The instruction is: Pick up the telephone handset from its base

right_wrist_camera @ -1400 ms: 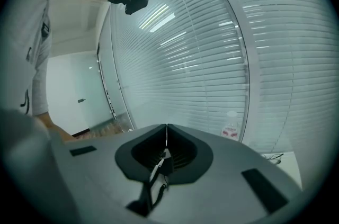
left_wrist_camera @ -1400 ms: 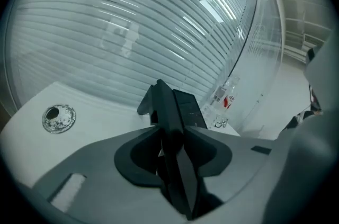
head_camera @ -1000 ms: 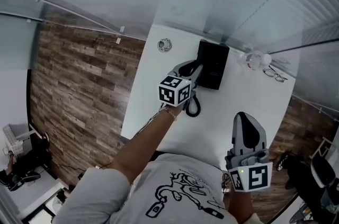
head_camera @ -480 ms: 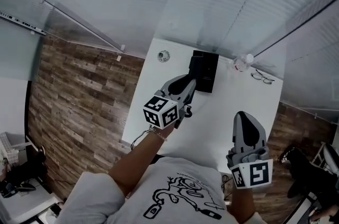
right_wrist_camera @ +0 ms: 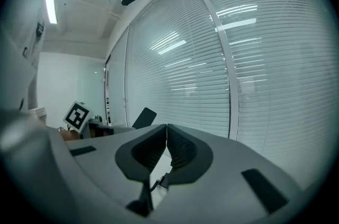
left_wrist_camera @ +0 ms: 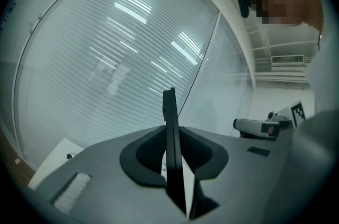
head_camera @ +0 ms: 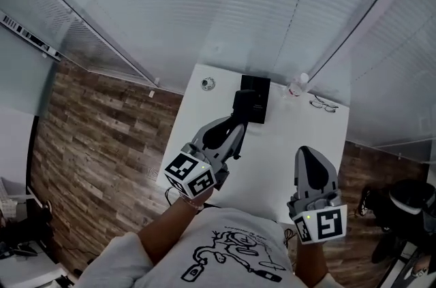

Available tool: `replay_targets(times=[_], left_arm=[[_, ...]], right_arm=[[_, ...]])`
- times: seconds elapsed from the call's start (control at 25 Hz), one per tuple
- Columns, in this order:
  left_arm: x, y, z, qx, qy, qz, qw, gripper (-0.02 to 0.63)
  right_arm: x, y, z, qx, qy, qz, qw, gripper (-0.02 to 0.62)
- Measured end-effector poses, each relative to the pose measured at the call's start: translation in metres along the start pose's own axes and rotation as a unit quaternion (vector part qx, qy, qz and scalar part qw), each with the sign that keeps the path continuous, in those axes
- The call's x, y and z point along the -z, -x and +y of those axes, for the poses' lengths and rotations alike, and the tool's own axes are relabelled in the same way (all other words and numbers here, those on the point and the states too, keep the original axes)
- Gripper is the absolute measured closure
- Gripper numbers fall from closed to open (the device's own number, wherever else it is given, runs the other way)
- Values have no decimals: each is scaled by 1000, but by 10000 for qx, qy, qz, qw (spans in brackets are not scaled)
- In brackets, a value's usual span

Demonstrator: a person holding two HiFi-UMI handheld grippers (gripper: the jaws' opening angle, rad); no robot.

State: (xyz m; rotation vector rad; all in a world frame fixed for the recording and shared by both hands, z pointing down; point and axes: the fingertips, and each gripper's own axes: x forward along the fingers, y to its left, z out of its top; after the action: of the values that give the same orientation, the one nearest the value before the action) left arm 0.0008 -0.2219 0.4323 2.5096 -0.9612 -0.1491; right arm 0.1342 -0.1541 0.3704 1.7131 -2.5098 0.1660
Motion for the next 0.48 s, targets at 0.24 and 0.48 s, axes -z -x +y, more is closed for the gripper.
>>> replay_targets(times=[0.24,0.48], left_arm=[[-25,31,-40,245,-218,-293,9990,537],[-43,59,-82,648,-474,-656,9946,537]], right_arm=[[-17,21,12,-10,149,-217,9997,589],[-34,42,25,9,283,-359,9990,589]])
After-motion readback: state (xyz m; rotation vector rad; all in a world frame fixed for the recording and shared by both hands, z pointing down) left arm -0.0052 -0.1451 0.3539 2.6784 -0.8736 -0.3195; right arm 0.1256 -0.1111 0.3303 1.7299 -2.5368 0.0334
